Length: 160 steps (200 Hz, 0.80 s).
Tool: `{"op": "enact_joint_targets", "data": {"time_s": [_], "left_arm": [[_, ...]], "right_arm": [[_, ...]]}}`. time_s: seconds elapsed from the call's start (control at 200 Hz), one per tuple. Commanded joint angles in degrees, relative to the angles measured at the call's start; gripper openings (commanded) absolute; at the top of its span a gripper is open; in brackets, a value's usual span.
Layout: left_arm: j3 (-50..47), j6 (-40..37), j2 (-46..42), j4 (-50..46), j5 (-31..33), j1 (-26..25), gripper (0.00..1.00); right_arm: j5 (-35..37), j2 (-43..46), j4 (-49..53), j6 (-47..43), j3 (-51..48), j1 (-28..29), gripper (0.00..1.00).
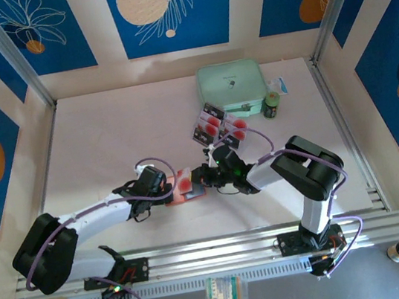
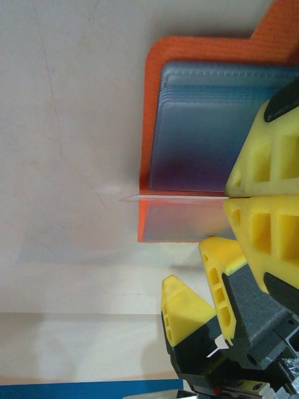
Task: Put the credit cards into the card holder
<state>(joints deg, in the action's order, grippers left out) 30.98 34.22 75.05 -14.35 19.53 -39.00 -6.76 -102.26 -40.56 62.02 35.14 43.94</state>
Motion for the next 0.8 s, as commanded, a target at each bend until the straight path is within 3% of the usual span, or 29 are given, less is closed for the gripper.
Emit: {"op": "enact_joint_targets", "data": {"time_s": [0.0,0.795], "left_arm": [[-0.44,0.84,-0.18,0.02,-0.04,0.66,1.00],[-0.45,0.77,-0.16,0.13,-0.02,0.64,1.00]], "right_arm": [[-1.27,-1.10,-1.15,0.47,-0.72,0.79,0.00],[-1.51,-0.46,1.27,0.58,-2.14,1.49,0.00]]}}
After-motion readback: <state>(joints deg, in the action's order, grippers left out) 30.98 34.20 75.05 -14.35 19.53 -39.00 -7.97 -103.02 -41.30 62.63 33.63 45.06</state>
